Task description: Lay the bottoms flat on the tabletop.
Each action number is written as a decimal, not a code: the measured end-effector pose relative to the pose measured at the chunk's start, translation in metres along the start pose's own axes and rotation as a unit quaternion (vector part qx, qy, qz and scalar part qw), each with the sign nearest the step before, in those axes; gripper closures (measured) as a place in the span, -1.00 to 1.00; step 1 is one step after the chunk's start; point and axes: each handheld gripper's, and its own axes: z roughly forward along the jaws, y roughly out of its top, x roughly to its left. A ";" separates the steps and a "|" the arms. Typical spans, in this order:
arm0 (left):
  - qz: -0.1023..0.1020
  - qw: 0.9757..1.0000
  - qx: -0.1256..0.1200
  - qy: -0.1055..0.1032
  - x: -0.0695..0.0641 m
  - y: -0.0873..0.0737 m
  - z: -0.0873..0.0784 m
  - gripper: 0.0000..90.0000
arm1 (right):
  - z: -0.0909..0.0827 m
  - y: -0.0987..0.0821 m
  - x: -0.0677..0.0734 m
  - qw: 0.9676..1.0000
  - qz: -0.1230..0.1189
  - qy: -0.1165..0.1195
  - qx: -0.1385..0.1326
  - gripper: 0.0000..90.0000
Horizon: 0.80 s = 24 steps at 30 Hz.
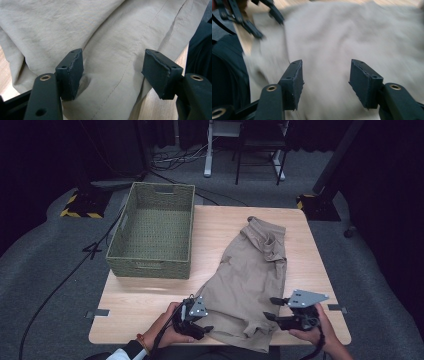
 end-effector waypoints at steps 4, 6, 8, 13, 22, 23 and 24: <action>-0.002 1.000 -0.004 -0.003 0.001 -0.001 0.000 -0.25 | 0.028 0.015 0.015 0.999 -0.016 0.046 0.018 0.19; -0.001 1.000 -0.007 -0.004 0.001 -0.002 0.000 -0.25 | 0.039 0.013 0.024 0.996 -0.048 0.057 0.055 0.32; -0.007 1.000 -0.014 -0.006 0.002 -0.003 0.000 -0.24 | 0.042 0.007 0.029 0.991 -0.070 0.071 0.085 0.44; -0.012 1.000 -0.015 -0.004 0.003 -0.005 -0.002 -0.21 | 0.025 -0.016 0.027 0.987 -0.066 0.093 0.110 0.58; -0.032 0.999 -0.014 0.006 0.003 -0.013 -0.009 -0.21 | -0.011 -0.040 0.026 0.981 -0.073 0.111 0.140 0.69; -0.033 0.999 -0.011 0.007 0.002 -0.014 -0.011 -0.22 | -0.013 -0.039 0.026 0.982 -0.076 0.105 0.138 0.63; -0.031 0.999 -0.009 0.007 0.000 -0.015 -0.012 -0.22 | -0.015 -0.037 0.025 0.984 -0.075 0.096 0.130 0.56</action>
